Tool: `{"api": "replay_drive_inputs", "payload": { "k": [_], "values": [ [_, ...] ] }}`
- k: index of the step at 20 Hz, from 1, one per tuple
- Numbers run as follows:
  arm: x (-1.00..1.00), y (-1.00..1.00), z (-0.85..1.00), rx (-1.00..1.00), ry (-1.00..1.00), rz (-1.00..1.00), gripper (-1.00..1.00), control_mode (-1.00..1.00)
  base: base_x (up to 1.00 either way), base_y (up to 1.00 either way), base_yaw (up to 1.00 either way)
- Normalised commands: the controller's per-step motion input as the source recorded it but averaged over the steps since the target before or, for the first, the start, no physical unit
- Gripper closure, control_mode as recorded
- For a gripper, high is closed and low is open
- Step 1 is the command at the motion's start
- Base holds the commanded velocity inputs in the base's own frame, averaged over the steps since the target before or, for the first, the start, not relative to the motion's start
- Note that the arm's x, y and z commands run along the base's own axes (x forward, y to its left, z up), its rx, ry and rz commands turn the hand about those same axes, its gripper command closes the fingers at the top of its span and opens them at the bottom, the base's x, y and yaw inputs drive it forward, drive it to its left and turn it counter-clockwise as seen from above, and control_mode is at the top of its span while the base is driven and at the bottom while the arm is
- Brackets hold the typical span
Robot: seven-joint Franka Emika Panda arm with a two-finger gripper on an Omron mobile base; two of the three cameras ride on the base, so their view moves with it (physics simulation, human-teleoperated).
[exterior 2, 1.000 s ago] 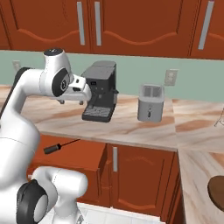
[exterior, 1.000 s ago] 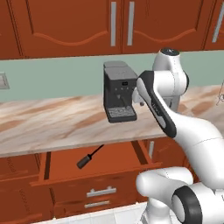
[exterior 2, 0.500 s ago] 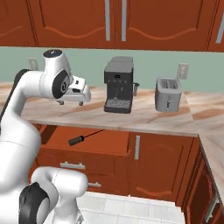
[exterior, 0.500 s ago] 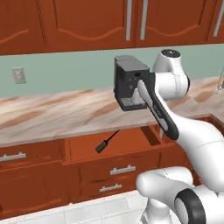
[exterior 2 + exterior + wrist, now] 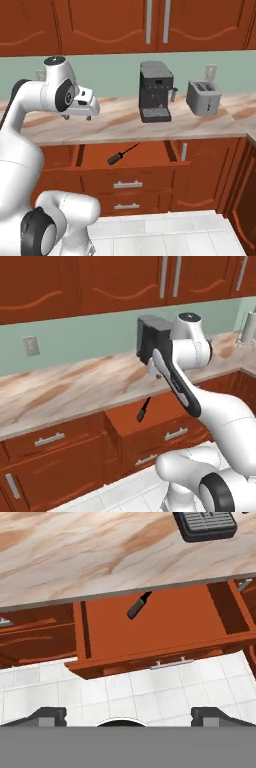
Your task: Pick up the knife from the drawer and place it on the cutting board. Then place the meat from the plate to the cutting board.
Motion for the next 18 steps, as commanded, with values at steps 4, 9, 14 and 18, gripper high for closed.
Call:
{"api": "replay_drive_inputs", "payload": {
  "k": [4, 9, 14, 18],
  "values": [
    [0.00, 0.00, 0.00, 0.00, 0.00, 0.00, -1.00, 1.00, 0.00, 1.00, -0.61],
    [0.00, 0.00, 0.00, 0.00, 0.00, 0.00, -1.00, 1.00, 0.00, 0.97, -0.72],
    [0.00, 0.00, 0.00, 0.00, 0.00, 0.00, -1.00, 1.00, 0.00, 0.77, -0.82],
    [0.00, 0.00, 0.00, 0.00, 0.00, 0.00, -1.00, 1.00, 0.22, 0.69, -0.80]
  ]
}}
